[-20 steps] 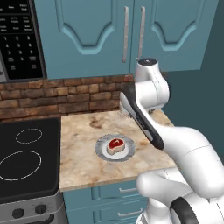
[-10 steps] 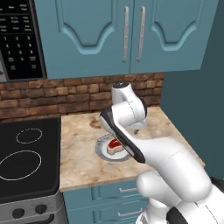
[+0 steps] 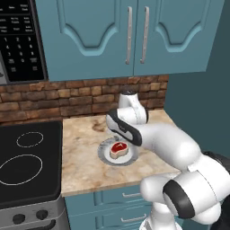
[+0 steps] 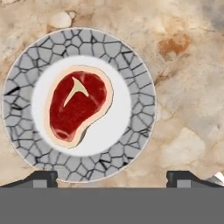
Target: Place the steak on the counter behind the older steak on the same shelf of the fridge to maintain FIFO order. Close the fridge door when finished.
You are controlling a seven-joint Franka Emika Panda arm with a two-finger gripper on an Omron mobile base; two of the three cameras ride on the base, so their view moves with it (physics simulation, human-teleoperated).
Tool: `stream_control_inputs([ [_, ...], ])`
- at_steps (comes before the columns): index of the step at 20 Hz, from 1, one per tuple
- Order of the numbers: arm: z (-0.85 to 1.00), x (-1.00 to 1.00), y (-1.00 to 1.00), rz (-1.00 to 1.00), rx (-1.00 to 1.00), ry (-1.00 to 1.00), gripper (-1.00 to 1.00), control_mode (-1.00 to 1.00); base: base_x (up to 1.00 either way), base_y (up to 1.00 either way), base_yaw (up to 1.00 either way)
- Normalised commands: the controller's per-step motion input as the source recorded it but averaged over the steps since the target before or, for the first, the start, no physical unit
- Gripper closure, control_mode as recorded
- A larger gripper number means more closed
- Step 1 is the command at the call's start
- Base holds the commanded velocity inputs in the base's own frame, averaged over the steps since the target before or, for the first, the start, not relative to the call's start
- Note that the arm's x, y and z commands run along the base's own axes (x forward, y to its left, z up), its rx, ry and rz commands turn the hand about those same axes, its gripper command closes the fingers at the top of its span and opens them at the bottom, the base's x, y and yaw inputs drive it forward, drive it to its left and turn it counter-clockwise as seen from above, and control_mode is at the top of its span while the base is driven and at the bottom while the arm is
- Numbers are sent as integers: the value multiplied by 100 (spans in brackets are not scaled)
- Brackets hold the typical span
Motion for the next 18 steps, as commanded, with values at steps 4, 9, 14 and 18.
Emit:
stream_control_inputs([
  [4, -32, 9, 8, -25, 5, 0, -100, -100, 0, 0, 0],
  [9, -17, 1, 1, -14, 0, 4, -100, -100, 0, 0, 0],
  [14, -28, 17, 13, -2, -5, 3, -100, -100, 0, 0, 0],
  [18, -27, 20, 31, 0, -2, 0, -100, -100, 0, 0, 0],
])
